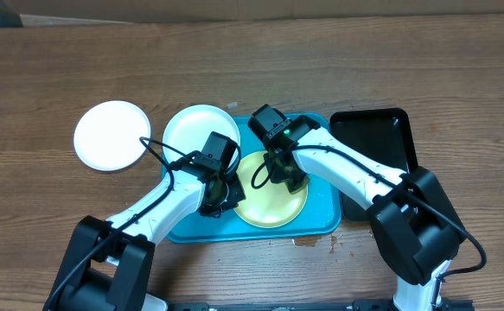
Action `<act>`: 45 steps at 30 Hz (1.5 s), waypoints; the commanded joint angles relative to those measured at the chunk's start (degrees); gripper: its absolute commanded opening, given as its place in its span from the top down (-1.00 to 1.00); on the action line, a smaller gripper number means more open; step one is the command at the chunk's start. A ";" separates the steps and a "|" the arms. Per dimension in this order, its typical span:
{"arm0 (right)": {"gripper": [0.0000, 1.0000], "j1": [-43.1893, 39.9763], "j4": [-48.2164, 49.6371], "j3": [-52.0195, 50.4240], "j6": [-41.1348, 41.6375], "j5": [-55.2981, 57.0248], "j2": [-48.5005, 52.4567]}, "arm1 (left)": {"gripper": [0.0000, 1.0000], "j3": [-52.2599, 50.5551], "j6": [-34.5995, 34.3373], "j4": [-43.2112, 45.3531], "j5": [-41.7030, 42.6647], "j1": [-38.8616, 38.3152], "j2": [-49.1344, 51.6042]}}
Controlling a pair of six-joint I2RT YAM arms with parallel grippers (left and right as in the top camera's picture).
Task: Clean dirty plates on tray and stack at the side
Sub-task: 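Bring the sponge over and scrub the yellow plate with the right gripper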
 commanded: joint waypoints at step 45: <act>0.93 -17.25 -4.83 10.91 -7.74 -32.30 -1.68 | 0.82 -0.35 -0.09 -0.02 0.02 0.28 0.72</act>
